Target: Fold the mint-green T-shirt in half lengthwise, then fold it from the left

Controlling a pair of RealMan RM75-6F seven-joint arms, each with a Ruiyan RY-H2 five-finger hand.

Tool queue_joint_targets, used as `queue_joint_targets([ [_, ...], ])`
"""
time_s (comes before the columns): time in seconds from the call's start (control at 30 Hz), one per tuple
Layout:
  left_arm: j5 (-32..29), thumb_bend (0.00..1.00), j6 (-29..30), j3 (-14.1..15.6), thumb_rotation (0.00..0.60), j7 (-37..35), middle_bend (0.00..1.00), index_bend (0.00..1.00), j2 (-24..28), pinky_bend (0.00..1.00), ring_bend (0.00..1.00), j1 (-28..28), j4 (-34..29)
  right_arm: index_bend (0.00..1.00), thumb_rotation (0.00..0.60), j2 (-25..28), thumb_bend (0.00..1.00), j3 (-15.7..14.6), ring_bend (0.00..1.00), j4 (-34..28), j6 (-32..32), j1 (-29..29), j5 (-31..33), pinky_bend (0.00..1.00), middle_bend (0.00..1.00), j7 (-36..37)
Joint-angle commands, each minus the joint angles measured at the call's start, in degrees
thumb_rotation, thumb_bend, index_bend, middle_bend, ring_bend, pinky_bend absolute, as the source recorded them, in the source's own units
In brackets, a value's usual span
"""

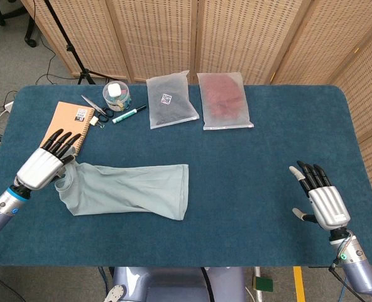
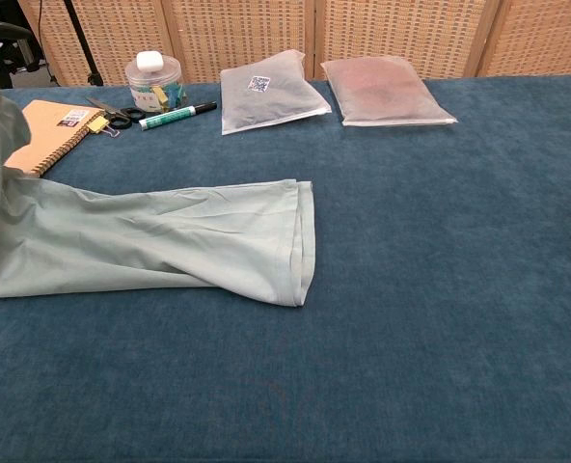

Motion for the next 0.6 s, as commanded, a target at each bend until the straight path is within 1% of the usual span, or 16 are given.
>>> queue_joint_targets([
  [0.03, 2.16, 0.55, -1.95, 0.35, 0.6, 6.26, 0.0, 0.84, -0.03, 0.0, 0.0, -3.89, -6.14, 0.0, 0.6, 0.23, 0.03, 0.05, 0.0, -0.18, 0.18, -0.08, -0.04, 0.0, 0.0, 0.38],
  [0.23, 3.34, 0.55, -6.04, -0.46, 0.6, 14.33, 0.0, 0.84, -0.73, 0.0, 0.0, -8.03, -14.16, 0.0, 0.6, 0.91, 0.03, 0.24, 0.0, -0.47, 0.65, -0.28, -0.04, 0.0, 0.0, 1.77],
  [0.33, 3.46, 0.55, -8.56, -1.14, 0.6, 17.86, 0.0, 0.84, -1.48, 0.0, 0.0, -9.9, -16.85, 0.0, 0.6, 1.29, 0.03, 0.31, 0.0, -0.56, 0.87, -0.36, -0.1, 0.0, 0.0, 2.55],
  [0.43, 3.69, 0.55, -10.35, -1.86, 0.6, 21.4, 0.0, 0.84, -2.93, 0.0, 0.0, -11.46, -18.32, 0.0, 0.6, 1.62, 0.03, 0.36, 0.0, -0.7, 1.0, -0.45, -0.12, 0.0, 0.0, 3.25],
  [0.6, 3.97, 0.55, -13.55, -2.63, 0.6, 24.27, 0.0, 0.84, -7.06, 0.0, 0.0, -13.93, -18.03, 0.0, 0.6, 1.96, 0.03, 0.44, 0.0, -0.77, 1.11, -0.57, -0.04, 0.0, 0.0, 3.9],
])
